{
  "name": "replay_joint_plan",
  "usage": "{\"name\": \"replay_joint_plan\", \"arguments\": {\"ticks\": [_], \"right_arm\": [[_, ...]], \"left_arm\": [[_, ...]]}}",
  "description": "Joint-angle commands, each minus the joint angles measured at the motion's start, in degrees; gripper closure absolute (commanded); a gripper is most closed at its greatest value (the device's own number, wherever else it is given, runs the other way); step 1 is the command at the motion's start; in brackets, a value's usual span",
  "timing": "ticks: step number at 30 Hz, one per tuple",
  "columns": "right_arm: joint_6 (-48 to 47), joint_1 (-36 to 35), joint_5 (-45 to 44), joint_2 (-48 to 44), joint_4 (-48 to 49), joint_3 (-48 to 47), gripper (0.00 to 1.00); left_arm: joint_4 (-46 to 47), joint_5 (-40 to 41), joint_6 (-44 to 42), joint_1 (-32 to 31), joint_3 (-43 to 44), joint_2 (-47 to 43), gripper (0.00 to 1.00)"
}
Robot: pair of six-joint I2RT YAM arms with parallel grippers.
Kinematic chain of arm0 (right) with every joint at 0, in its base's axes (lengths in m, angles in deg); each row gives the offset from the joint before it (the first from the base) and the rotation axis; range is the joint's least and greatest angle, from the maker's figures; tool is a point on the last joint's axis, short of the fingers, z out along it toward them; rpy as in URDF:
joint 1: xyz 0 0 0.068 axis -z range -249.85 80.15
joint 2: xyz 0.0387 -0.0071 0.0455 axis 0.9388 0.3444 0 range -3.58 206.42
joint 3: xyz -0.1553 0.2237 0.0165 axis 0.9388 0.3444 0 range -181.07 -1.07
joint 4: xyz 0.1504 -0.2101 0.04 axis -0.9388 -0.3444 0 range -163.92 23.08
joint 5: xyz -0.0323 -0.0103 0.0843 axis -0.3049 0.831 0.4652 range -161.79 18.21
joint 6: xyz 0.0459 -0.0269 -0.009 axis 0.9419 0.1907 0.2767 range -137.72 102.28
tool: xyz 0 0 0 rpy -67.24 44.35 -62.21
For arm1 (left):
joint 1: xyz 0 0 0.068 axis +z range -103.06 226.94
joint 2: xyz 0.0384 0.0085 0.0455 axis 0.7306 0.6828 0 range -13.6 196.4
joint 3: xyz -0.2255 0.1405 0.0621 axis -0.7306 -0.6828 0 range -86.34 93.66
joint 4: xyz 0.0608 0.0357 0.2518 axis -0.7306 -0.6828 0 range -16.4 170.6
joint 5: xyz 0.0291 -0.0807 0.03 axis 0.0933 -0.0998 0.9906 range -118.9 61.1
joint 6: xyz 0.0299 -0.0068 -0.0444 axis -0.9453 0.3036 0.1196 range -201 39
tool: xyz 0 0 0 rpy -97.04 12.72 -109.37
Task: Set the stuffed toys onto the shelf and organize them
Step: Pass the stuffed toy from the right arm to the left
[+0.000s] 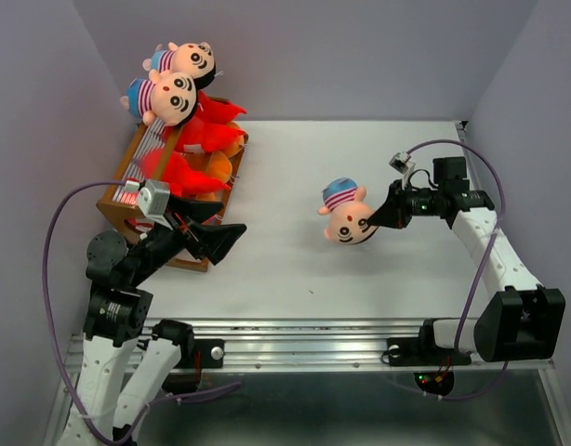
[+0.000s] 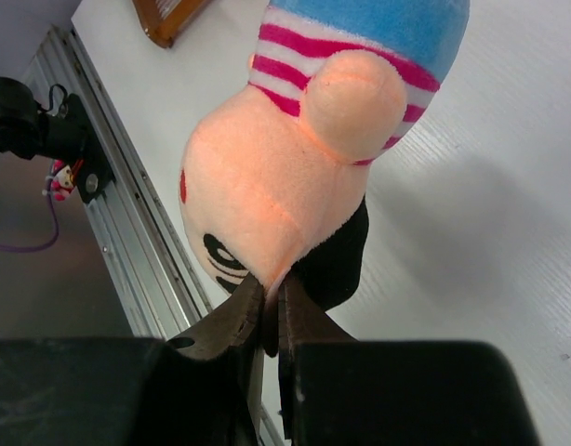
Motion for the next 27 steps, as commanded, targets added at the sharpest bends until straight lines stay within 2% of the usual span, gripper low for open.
{"name": "replay_joint_plan", "arguments": {"ticks": [1,7,8,11,13,14,17,18,21,24,27], "right_arm": [[-4.3,0.0,-0.2,-2.1,-3.6,-0.3,1.00],[-5.4,0.0,0.1,-2.2,-5.0,-0.6,0.99],[-5.5,0.0,0.0,-2.1,-5.3,-0.7,0.99],[-6.0,0.0,-0.4,-1.7,-5.7,-0.8,1.00],[-6.4,0.0,-0.8,-1.4,-5.9,-0.5,1.00],[-6.5,0.0,-0.9,-1.4,-6.3,-0.2,0.99],[-7.0,0.0,-1.5,-1.4,-6.6,0.1,1.00],[-6.9,0.0,-1.7,-1.5,-6.6,0.1,1.00],[-6.3,0.0,-3.0,-1.7,-6.7,-0.1,0.99],[-4.3,0.0,-4.0,-1.2,-6.8,-0.6,0.99],[-3.0,0.6,-3.8,-0.3,-8.0,-2.4,0.99]], "left_arm": [[0.2,-1.0,-1.1,-2.4,2.9,1.2,0.01],[0.1,2.7,-1.5,-7.9,2.9,3.8,0.01],[0.1,3.8,-1.8,-10.7,3.1,4.7,0.01],[-0.3,9.7,-2.6,-18.8,3.9,7.4,0.01],[-1.3,16.3,-4.1,-23.5,5.0,8.9,0.01],[-2.0,20.9,-4.9,-28.1,6.0,10.5,0.01],[-3.7,27.4,-6.1,-34.9,8.0,14.1,0.01],[-4.2,31.8,-6.5,-39.4,8.6,15.1,0.01],[-5.9,40.6,-7.3,-47.7,10.4,19.8,0.01],[-6.5,46.3,-7.9,-53.0,11.4,24.3,0.01],[-5.5,48.4,-8.3,-54.6,11.0,28.5,0.01]]}}
